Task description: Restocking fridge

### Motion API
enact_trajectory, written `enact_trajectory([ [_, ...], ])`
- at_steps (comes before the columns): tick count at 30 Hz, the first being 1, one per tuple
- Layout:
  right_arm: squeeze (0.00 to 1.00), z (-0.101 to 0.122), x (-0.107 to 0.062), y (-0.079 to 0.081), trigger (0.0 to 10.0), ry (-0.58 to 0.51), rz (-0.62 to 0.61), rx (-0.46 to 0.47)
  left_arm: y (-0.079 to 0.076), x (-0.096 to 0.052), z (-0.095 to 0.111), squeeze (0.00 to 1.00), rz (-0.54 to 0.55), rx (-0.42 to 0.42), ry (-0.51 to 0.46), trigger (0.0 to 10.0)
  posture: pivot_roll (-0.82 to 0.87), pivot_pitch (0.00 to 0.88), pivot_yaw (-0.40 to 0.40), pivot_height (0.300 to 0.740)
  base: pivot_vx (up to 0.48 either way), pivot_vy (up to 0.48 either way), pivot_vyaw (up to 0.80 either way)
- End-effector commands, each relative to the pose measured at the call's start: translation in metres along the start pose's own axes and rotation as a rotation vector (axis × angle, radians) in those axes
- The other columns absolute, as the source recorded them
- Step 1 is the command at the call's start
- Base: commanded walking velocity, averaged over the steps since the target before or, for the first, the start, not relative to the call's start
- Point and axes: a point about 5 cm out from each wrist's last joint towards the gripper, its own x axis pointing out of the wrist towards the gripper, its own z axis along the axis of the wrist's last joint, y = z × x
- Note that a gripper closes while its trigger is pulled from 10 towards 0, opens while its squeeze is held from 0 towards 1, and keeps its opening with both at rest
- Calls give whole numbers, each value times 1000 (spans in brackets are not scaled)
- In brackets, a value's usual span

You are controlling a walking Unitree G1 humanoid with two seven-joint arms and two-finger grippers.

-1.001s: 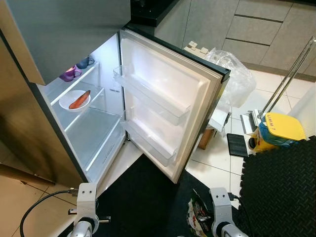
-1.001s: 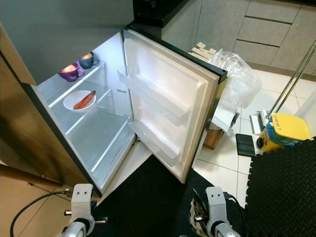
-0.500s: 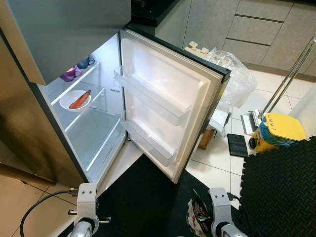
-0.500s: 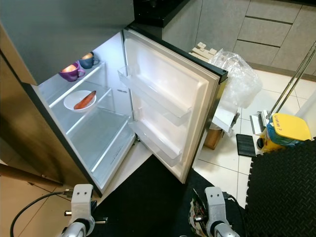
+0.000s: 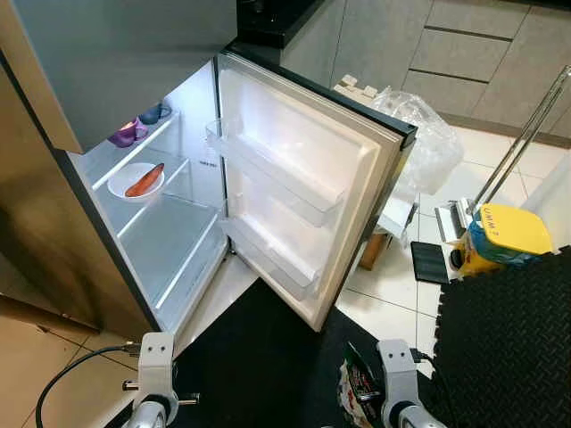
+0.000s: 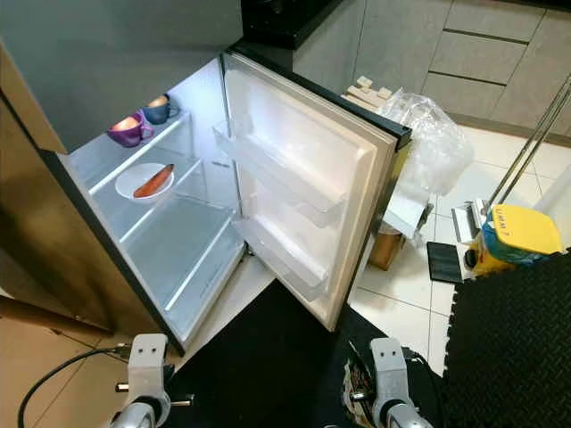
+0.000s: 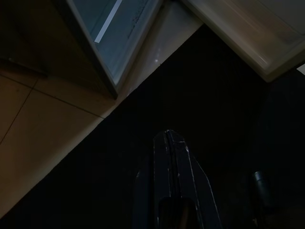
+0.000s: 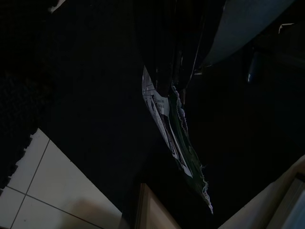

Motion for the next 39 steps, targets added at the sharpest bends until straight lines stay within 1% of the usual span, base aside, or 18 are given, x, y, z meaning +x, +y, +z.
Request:
enact_trajectory([
  [1, 0, -1, -1, 1, 10000, -6, -1, 5, 1, -2, -6, 0, -1, -3, 27, 10000, -71, 88, -10, 740, 0, 0, 0],
  [5, 0, -2, -1, 2, 10000, -2, 1, 4, 0, -2, -6, 0, 0, -2, 29, 10000, -69, 83, -17, 740, 0, 0, 0],
  [11, 0, -5, 0, 8, 10000, 9, 5, 2, -2, -4, -12, 0, -12, 0, 57, 10000, -71, 87, -13, 740, 0, 0, 0],
  [18, 0, -9, -1, 10, 10000, 29, 6, 1, -4, -5, -14, 0, -22, -5, 56, 10000, -67, 93, -17, 740, 0, 0, 0],
  [27, 0, -13, -3, 4, 10000, 59, -7, 3, -3, -6, -14, 0, -25, -3, 53, 10000, -66, 95, -14, 740, 0, 0, 0],
  [31, 0, -16, -4, -2, 10000, 73, -18, 7, -3, -5, -14, 0, -31, -3, 56, 10000, -67, 94, -11, 740, -303, 0, 0],
  [39, 0, -16, -5, -5, 10000, 82, -25, 9, -3, -5, -13, 0, -35, 1, 54, 10000, -68, 95, -9, 740, -324, 0, 0],
])
